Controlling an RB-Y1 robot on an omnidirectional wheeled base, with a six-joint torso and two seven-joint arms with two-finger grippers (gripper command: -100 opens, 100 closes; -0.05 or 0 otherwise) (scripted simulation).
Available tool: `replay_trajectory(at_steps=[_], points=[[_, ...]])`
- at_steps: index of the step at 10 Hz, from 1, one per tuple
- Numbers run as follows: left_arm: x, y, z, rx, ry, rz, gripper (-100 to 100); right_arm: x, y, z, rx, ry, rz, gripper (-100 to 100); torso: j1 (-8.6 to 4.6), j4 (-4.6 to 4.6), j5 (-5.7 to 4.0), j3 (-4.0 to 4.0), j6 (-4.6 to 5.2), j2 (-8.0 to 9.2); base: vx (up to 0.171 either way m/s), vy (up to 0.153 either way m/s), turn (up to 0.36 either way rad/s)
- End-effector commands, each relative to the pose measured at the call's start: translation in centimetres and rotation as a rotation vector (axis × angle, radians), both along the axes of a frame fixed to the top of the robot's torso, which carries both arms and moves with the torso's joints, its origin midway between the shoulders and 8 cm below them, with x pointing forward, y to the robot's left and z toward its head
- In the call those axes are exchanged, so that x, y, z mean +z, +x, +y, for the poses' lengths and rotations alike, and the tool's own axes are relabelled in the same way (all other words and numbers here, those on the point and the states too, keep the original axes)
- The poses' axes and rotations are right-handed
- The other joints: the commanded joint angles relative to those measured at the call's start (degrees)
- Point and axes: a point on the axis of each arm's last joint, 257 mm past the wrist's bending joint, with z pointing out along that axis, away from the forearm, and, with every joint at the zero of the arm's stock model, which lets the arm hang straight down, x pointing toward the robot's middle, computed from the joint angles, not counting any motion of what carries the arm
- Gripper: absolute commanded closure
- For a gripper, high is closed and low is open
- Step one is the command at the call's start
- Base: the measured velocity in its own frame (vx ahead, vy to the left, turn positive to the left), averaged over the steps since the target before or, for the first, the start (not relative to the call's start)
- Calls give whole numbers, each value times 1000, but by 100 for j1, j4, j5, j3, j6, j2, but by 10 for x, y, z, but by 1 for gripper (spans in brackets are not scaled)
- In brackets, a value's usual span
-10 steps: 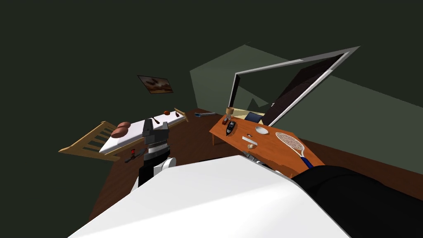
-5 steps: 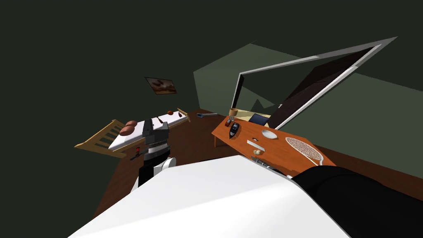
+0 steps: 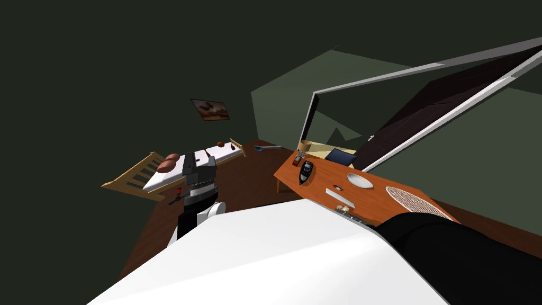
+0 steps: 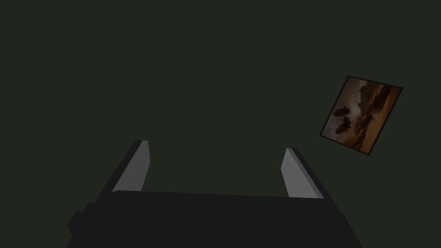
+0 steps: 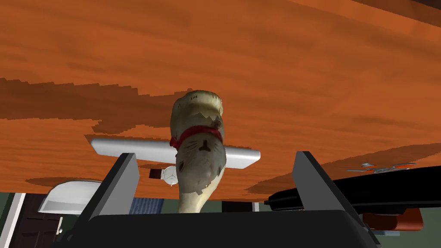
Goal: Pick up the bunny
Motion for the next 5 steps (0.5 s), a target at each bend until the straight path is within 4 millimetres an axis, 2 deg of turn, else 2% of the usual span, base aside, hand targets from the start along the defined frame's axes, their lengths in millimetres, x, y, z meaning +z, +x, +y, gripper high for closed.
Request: replay_trajectory(at_steps=[1, 2, 3, 4, 5], points=[[0, 0, 0, 0, 0, 0, 0, 2, -16, -17, -9, -36, 39, -100, 0, 0, 0, 0, 0, 0, 112, -2, 57], [0, 0, 0, 0, 0, 0, 0, 6, -25, -29, -12, -60, 64, -100, 2, 2, -2, 6, 3, 10, 118, 13, 54], [0, 0, 0, 0, 0, 0, 0, 2, -21, -21, -11, -45, 49, -100, 6, 3, 0, 7, 2, 11, 55, 5, 11], [0, 0, 0, 0, 0, 0, 0, 3, -22, -22, -11, -48, 52, 0, 7, 6, -1, 16, 4, 30, 10, 0, 0], [0, 0, 0, 0, 0, 0, 0, -1, -23, -27, -45, -41, 54, -100, 6, 10, -1, 27, 4, 46, -80, 19, 220]])
